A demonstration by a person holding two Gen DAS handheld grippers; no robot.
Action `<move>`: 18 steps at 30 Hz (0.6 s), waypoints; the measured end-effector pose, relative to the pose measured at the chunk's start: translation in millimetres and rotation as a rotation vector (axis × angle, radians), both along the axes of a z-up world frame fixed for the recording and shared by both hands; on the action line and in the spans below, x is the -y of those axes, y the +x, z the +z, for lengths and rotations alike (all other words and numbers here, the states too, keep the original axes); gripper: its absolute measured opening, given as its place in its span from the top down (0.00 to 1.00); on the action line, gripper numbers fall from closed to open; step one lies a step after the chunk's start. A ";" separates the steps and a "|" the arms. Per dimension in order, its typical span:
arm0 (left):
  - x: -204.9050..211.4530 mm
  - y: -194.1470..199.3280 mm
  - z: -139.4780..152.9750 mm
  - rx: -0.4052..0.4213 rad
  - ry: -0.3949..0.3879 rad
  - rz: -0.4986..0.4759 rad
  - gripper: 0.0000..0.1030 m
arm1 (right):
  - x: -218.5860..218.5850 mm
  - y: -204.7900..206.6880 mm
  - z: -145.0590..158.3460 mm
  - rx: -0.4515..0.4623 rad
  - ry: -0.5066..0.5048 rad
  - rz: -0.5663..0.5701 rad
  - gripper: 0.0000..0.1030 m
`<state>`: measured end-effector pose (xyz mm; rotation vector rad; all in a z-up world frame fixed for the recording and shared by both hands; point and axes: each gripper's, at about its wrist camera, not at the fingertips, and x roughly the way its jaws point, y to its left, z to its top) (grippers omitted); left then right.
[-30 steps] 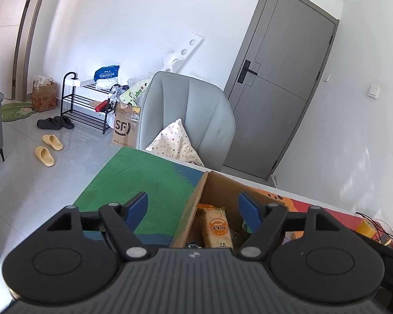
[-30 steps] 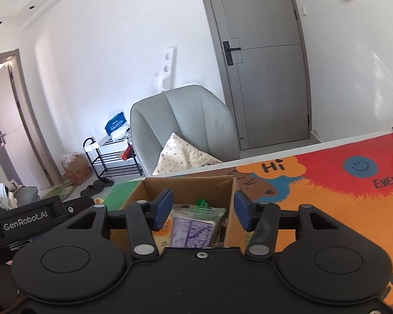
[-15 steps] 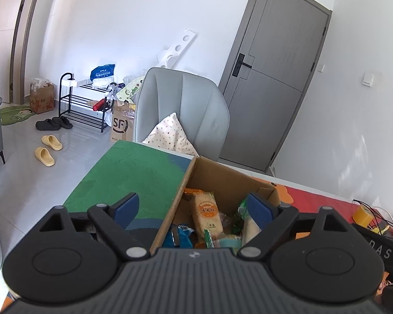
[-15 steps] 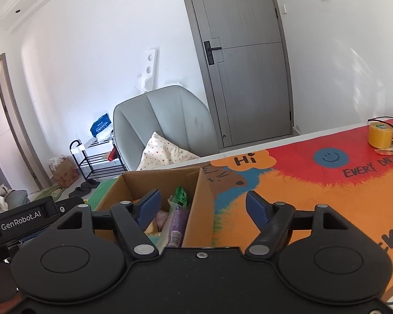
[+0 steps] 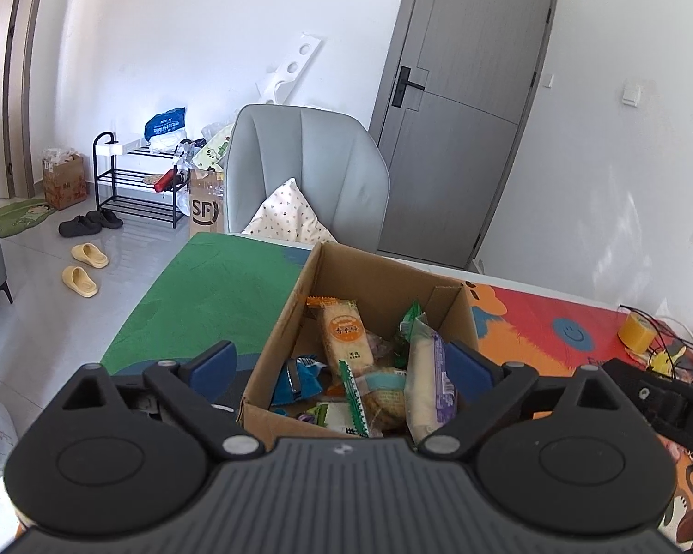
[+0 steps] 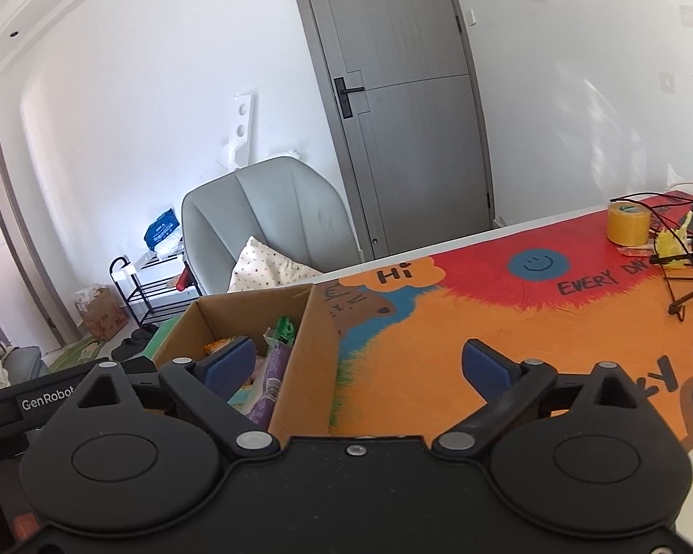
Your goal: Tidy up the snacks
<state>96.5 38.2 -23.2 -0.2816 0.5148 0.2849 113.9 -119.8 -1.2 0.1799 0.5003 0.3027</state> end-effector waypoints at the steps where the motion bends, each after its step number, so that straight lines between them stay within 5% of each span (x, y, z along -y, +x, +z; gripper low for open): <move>1: 3.3 0.6 2.1 -0.004 0.010 -0.005 0.06 | 3.3 -1.5 0.6 0.003 0.001 -0.007 0.00; 18: 43.9 -18.0 23.0 -0.016 0.120 -0.082 0.00 | 49.2 -29.6 14.3 0.001 0.045 -0.041 0.00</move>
